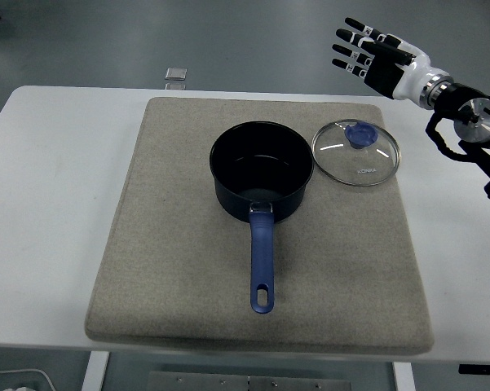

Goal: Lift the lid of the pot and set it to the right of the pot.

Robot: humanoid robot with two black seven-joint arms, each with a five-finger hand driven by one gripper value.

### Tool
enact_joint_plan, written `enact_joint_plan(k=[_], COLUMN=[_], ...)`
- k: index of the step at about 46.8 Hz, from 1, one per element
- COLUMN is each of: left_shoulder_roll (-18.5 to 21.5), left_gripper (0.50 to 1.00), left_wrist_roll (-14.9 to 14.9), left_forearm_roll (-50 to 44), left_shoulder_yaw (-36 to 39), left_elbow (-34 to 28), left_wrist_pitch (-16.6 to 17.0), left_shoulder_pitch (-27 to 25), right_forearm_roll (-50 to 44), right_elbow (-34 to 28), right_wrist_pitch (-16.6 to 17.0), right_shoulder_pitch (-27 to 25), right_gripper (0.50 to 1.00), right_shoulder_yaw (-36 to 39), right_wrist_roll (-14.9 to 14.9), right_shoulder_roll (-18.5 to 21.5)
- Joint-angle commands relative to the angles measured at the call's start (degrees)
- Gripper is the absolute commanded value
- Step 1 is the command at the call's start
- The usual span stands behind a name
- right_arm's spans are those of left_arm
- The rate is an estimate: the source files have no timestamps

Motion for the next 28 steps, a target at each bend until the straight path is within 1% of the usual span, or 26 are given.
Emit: enact_joint_plan(k=[1, 5, 18, 23, 28], left_shoulder_roll=[0.0, 0.0, 0.0, 0.0, 0.0], left_gripper=[1.000, 1.000, 1.000, 1.000, 1.000], left_wrist_roll=[0.0, 0.0, 0.0, 0.0, 0.0], left_forearm_roll=[0.0, 0.0, -0.1, 0.0, -0.1], left_shoulder_yaw=[0.0, 0.0, 0.0, 0.0, 0.0], left_elbow=[0.0, 0.0, 0.0, 0.0, 0.0], left_wrist_pitch=[0.0, 0.0, 0.0, 0.0, 0.0], left_shoulder_pitch=[0.0, 0.0, 0.0, 0.0, 0.0], right_forearm_roll=[0.1, 0.1, 0.2, 0.2, 0.2], right_elbow=[-0.1, -0.1, -0.1, 0.0, 0.0], right_wrist_pitch=[0.0, 0.0, 0.0, 0.0, -0.1], right_shoulder_pitch=[-0.2, -0.3, -1.0, -1.1, -1.3], right_gripper=[0.930, 0.930, 0.930, 0.930, 0.930], right_shoulder_yaw=[-0.1, -0.1, 0.1, 0.3, 0.4], right_wrist_roll=[1.3, 1.8, 2.0, 3.5, 3.9], right_shoulder_roll=[0.0, 0.0, 0.1, 0.1, 0.1])
